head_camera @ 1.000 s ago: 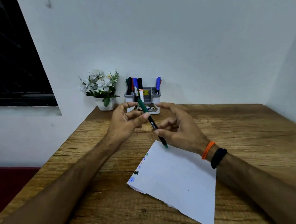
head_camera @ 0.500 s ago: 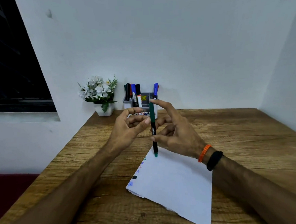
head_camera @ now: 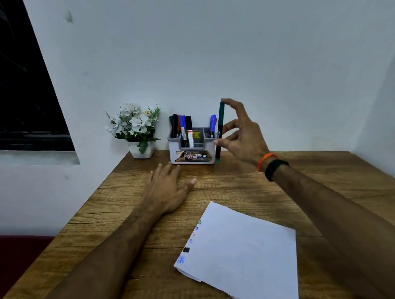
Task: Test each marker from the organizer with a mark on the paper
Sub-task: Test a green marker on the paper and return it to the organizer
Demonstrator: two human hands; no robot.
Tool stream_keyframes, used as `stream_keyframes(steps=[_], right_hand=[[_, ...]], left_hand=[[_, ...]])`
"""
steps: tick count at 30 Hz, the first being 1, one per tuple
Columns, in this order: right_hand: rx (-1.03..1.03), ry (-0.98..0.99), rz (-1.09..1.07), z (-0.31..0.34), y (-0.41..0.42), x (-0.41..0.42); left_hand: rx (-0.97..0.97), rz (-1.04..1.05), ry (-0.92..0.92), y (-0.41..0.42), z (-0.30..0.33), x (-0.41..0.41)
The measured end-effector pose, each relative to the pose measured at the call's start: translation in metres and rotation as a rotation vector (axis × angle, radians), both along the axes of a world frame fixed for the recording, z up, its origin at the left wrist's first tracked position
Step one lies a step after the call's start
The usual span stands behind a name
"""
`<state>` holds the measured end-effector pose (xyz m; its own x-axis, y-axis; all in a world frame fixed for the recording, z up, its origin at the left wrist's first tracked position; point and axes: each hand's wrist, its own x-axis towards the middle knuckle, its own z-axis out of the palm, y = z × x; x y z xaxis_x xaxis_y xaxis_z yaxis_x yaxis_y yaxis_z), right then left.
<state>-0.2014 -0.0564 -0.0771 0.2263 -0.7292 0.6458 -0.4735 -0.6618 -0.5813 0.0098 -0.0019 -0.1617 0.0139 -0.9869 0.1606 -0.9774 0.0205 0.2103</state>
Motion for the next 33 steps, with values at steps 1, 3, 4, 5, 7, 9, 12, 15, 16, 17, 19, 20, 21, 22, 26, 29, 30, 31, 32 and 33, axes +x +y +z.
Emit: stream_keyframes(steps=[1, 3, 4, 5, 7, 9, 12, 15, 16, 17, 19, 20, 21, 22, 26, 29, 30, 31, 32, 33], right_hand=[[-0.012, -0.013, -0.018, 0.002, -0.009, 0.001], [-0.039, -0.04, -0.046, 0.006, -0.027, 0.005], [-0.056, -0.052, -0.057, 0.008, -0.035, 0.007], [-0.075, -0.063, -0.066, 0.011, -0.042, 0.009], [-0.108, -0.083, -0.082, 0.015, -0.055, 0.013], [-0.124, -0.095, -0.105, 0.018, -0.066, 0.018], [-0.132, -0.092, -0.122, 0.02, -0.076, 0.023], [-0.111, -0.034, -0.124, 0.014, -0.078, 0.027], [-0.089, 0.011, -0.128, 0.01, -0.078, 0.027], [-0.059, 0.074, -0.135, 0.005, -0.079, 0.028], [-0.017, 0.203, -0.16, -0.004, -0.079, 0.027], [-0.007, 0.225, -0.171, -0.007, -0.079, 0.026], [0.0, 0.221, -0.179, -0.008, -0.08, 0.024], [0.004, 0.21, -0.184, -0.007, -0.079, 0.023], [-0.059, 0.2, -0.203, -0.002, -0.076, 0.023], [-0.146, 0.132, -0.222, 0.0, -0.072, 0.029], [-0.156, 0.113, -0.216, 0.001, -0.071, 0.032], [-0.157, 0.102, -0.204, 0.002, -0.07, 0.036], [-0.153, 0.102, -0.188, 0.003, -0.068, 0.04], [-0.147, 0.114, -0.174, 0.004, -0.066, 0.045]], left_hand=[[0.024, -0.002, -0.018, -0.002, -0.001, 0.001], [0.06, 0.0, -0.042, -0.004, -0.002, 0.001], [0.072, 0.002, -0.046, -0.005, -0.002, 0.001], [0.08, 0.003, -0.05, -0.005, -0.003, 0.001], [0.084, 0.0, -0.053, -0.005, -0.004, 0.002], [0.08, -0.005, -0.055, -0.005, -0.004, 0.002], [0.081, -0.007, -0.056, -0.004, -0.003, 0.002], [0.086, -0.004, -0.057, -0.004, -0.003, 0.002], [0.087, -0.005, -0.056, -0.005, -0.003, 0.002], [0.088, -0.005, -0.054, -0.004, -0.002, 0.003], [0.084, -0.007, -0.051, -0.004, -0.003, 0.002], [0.082, -0.007, -0.051, -0.004, -0.003, 0.002], [0.08, -0.007, -0.051, -0.004, -0.003, 0.002], [0.08, -0.006, -0.053, -0.004, -0.003, 0.002], [0.079, -0.001, -0.046, -0.005, -0.003, 0.003], [0.086, -0.003, -0.034, -0.004, -0.003, 0.003], [0.086, -0.006, -0.022, -0.004, -0.002, 0.002], [0.079, -0.009, -0.002, -0.004, -0.001, 0.002], [0.064, -0.007, 0.02, -0.004, 0.001, 0.004], [0.044, 0.003, 0.034, -0.004, 0.003, 0.006]])
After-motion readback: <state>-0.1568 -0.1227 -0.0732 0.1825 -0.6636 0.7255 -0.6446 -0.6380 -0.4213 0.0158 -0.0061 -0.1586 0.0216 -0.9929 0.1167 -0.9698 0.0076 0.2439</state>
